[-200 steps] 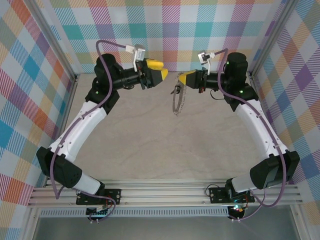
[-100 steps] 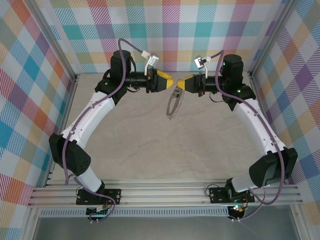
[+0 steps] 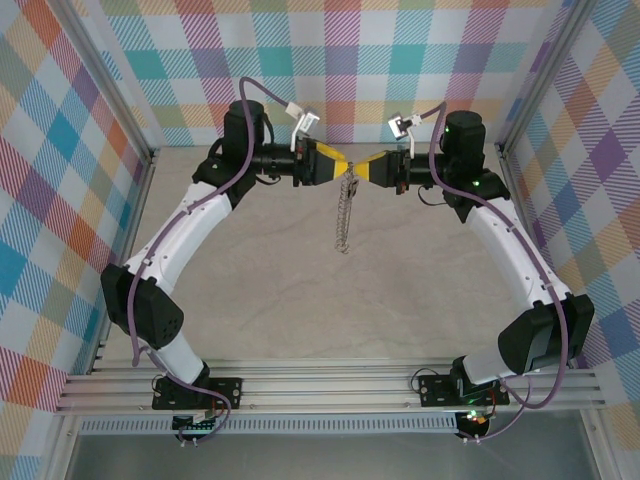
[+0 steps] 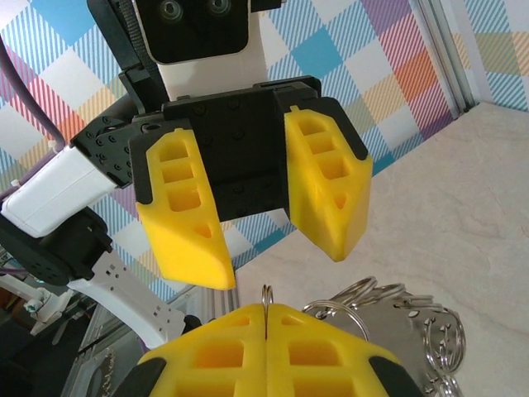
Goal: Put the keys on the keyring
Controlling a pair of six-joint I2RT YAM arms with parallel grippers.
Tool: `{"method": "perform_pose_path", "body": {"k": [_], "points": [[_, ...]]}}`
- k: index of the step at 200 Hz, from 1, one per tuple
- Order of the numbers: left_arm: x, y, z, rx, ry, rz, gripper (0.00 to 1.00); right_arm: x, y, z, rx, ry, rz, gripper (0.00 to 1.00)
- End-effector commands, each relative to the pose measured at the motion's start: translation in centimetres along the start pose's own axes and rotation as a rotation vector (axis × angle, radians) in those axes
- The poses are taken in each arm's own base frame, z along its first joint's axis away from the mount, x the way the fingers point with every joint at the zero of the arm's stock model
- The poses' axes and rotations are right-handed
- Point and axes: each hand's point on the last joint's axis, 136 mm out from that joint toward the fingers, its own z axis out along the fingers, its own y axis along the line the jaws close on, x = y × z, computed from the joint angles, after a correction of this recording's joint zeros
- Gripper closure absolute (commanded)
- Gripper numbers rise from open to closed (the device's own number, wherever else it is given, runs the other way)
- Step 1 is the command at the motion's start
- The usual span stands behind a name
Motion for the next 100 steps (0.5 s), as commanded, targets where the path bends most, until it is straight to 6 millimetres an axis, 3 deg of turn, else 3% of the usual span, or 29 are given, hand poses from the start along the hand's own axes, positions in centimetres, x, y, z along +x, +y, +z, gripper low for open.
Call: {"method": "perform_pose_path", "body": {"k": [1, 34, 100], "points": [[-1.4, -1.6, 0.4, 0.049, -0.019, 0.054, 0.58, -0.3, 0.9, 0.1, -0.04, -0.006, -0.045, 1.0], [-1.1, -2.1, 1.1, 0.071, -0.007, 0.053, 0.6, -0.3, 0.8, 0.1, -0.039, -0.008, -0.039, 1.0], [-0.6, -2.7, 1.4, 0.1, 0.014, 0.055, 0.79, -0.3, 0.5, 0.1, -0.021, -0.015, -0.041, 1.0]]}}
